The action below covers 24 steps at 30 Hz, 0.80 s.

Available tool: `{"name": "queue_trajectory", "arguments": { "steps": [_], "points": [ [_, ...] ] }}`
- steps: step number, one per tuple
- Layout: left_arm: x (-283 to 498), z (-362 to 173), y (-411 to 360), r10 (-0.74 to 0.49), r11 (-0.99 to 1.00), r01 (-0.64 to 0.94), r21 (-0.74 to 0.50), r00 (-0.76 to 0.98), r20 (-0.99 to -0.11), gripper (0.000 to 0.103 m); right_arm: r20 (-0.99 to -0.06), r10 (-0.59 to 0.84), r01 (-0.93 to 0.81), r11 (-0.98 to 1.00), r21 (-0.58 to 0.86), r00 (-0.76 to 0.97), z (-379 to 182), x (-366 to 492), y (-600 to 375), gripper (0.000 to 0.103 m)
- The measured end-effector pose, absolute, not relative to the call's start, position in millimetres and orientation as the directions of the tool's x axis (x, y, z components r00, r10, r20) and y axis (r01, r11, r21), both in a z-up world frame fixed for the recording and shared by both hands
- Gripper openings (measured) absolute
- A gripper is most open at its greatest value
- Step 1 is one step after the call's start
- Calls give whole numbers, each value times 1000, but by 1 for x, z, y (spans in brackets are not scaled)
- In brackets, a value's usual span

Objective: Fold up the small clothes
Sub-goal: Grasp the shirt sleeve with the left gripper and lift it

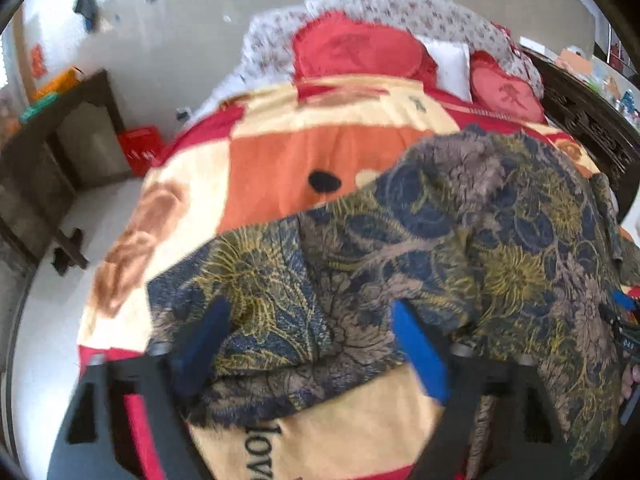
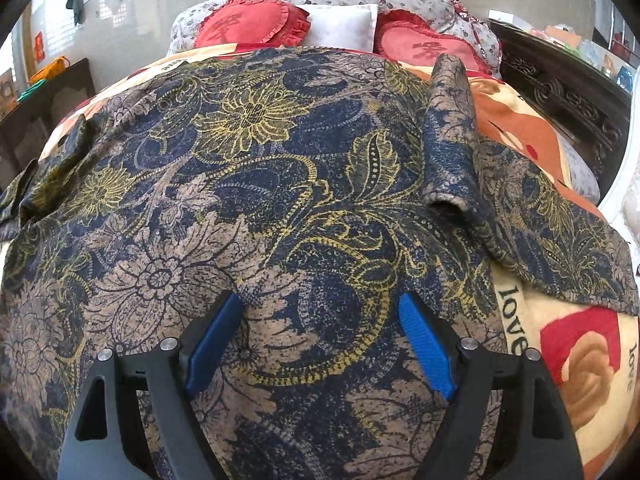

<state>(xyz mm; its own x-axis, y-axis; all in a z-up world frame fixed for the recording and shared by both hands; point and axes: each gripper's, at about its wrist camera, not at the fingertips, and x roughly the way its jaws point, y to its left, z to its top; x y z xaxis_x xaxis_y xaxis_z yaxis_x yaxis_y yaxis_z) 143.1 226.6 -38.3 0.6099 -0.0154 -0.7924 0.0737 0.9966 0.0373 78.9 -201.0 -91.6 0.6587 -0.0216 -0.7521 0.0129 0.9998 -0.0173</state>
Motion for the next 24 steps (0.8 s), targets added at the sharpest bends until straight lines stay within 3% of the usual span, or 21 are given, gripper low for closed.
{"name": "queue_trajectory", "arguments": {
  "steps": [6,8,14,21,22,24],
  "points": [
    [160,-80,220,95,977,115,180,518,-850,79,-752,-19,12,1000,-15,659,-92,79,-202,69],
    [160,-86,219,144,968,103,231,528,-837,86,-752,-18,12,1000,-14,658,-92,79,-202,69],
    [145,-87,246,146,989,-53,141,556,-818,88,-752,-19,13,1000,-15,658,-92,79,-202,69],
    [136,-91,250,153,988,-84,128,570,-807,90,-752,-19,13,1000,-15,658,-92,80,-202,69],
    [135,-87,249,158,987,-83,134,573,-804,89,-753,-20,13,1000,-15,658,-92,80,-202,69],
    [135,-75,250,157,988,-88,130,600,-785,64,-752,-20,12,1000,-15,658,-92,80,-202,69]
  ]
}}
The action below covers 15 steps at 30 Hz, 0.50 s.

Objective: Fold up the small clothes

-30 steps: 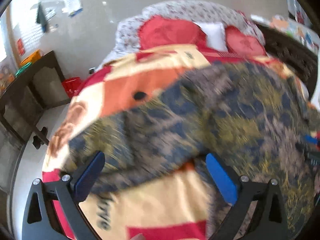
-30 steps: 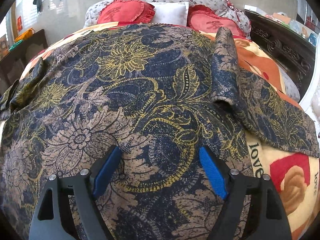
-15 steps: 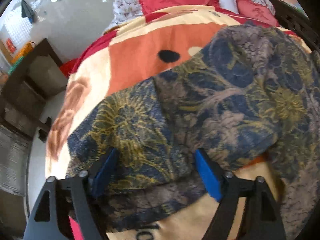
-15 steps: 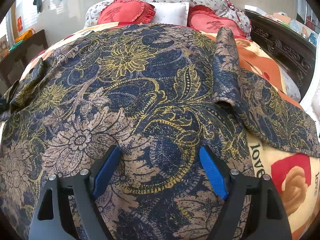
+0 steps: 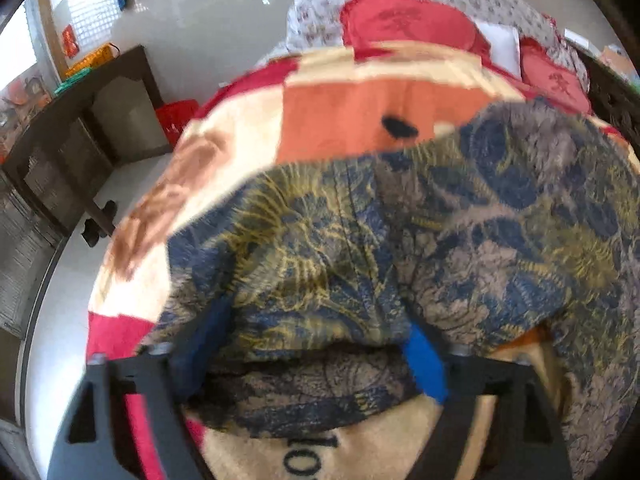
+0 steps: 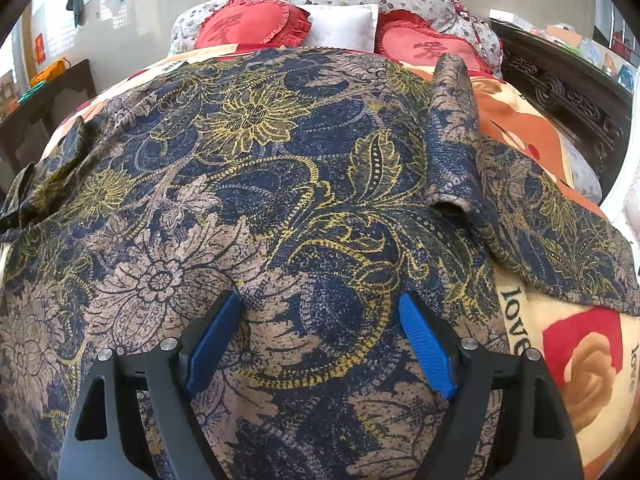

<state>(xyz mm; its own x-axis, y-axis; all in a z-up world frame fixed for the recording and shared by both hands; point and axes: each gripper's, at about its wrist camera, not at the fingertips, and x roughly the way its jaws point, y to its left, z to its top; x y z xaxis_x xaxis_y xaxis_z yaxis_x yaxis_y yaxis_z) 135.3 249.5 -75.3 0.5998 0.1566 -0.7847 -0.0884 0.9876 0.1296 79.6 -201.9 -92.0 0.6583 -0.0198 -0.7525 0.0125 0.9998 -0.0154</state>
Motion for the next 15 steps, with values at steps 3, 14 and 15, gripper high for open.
{"name": "queue_trajectory", "arguments": {
  "steps": [3,14,15],
  "points": [
    [134,-60,254,191,982,-113,154,624,-758,16,-753,-20,12,1000,-16,658,-92,80,-202,69],
    [56,22,366,368,909,-412,66,718,-591,12,-752,-23,13,1000,-20,659,-93,81,-201,69],
    [50,26,376,400,894,-442,76,707,-583,11,-752,-23,12,1000,-19,659,-92,80,-201,69]
  ]
}}
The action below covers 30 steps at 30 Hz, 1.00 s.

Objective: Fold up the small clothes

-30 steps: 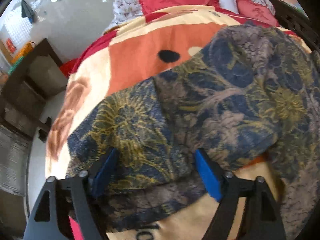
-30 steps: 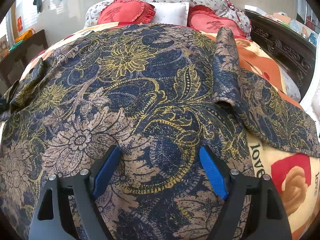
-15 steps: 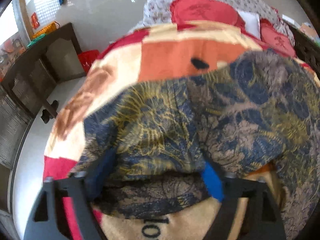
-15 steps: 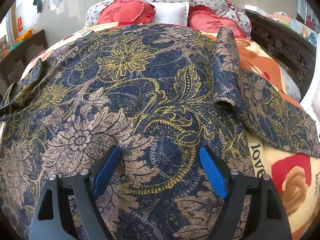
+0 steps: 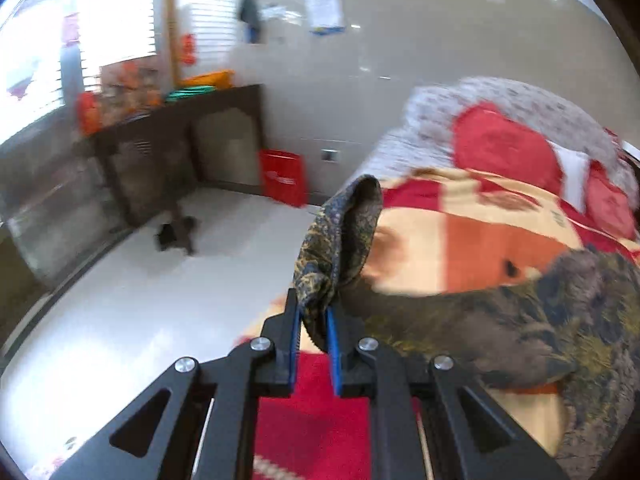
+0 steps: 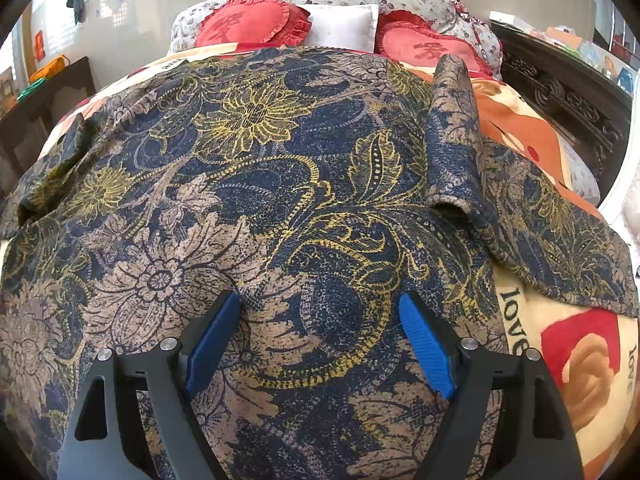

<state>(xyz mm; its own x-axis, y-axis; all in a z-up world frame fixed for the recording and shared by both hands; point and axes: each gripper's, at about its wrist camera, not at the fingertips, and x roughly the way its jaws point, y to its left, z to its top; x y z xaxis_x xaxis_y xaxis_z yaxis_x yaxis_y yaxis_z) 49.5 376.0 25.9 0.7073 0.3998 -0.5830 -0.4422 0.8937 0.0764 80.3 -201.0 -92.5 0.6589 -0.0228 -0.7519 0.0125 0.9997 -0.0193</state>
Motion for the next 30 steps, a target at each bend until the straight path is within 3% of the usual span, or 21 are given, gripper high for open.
{"name": "queue_trajectory", "arguments": {
  "steps": [2,6,15,23,30],
  "points": [
    [34,33,399,440,866,-495,66,695,-569,11,-752,-23,12,1000,-20,659,-92,80,-201,69],
    [29,26,406,409,880,-471,57,693,-593,11,-752,-26,13,1000,-24,659,-93,81,-200,69],
    [58,4,338,227,943,-328,-54,755,-616,11,-752,-31,13,999,-30,659,-93,81,-200,69],
    [133,14,217,-67,935,-135,-328,840,-538,11,-752,-28,13,1000,-25,658,-94,81,-200,69],
    [176,19,46,-361,901,165,-402,798,-483,11,-760,-7,19,1000,6,649,-92,76,-207,69]
  ]
}}
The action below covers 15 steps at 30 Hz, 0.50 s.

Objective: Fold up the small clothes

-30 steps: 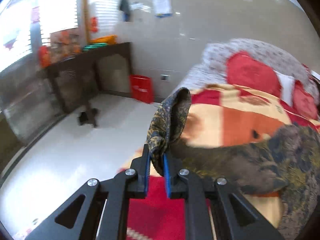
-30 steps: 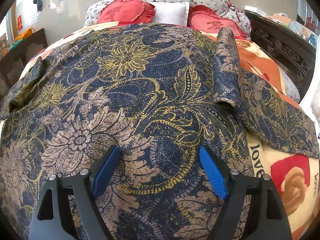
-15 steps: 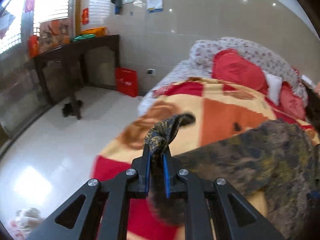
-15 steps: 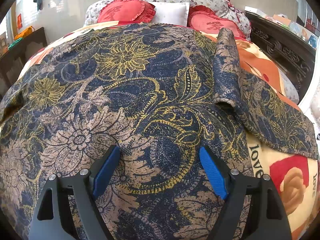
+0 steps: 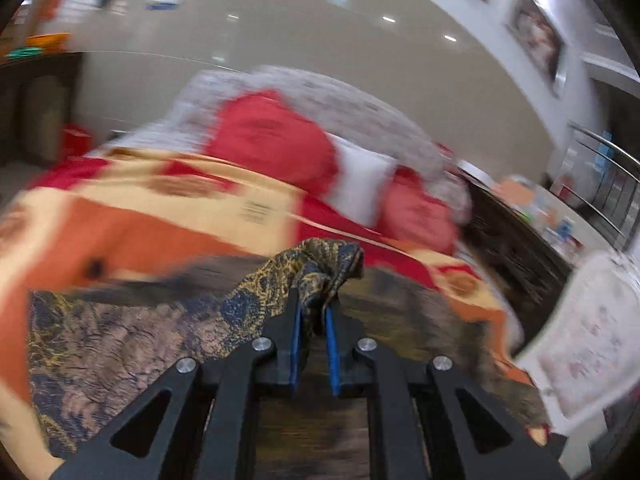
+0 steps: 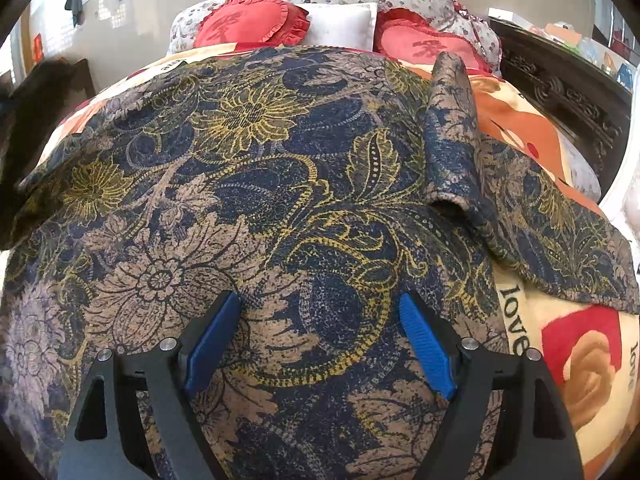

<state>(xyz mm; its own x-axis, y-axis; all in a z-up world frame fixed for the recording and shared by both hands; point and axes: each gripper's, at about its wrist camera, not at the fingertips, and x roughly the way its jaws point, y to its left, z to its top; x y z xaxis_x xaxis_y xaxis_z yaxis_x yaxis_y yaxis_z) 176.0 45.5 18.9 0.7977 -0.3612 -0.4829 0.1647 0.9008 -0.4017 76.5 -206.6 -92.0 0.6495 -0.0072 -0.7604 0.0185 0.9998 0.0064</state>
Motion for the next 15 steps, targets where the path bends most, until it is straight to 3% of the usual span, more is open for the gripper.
{"name": "queue_trajectory", "arguments": {
  "steps": [5,10,15],
  "points": [
    [178,-12,-72,-541,833,340,-438,668,-511,11,-780,17,63,995,72,626,-89,55,-227,69],
    [167,-61,-135,-599,801,408,-439,534,-597,12,-803,28,147,979,143,595,-87,25,-267,69],
    [150,-90,-136,-618,778,451,-437,426,-661,37,-770,-58,244,961,128,635,-67,5,-318,67]
  ]
}}
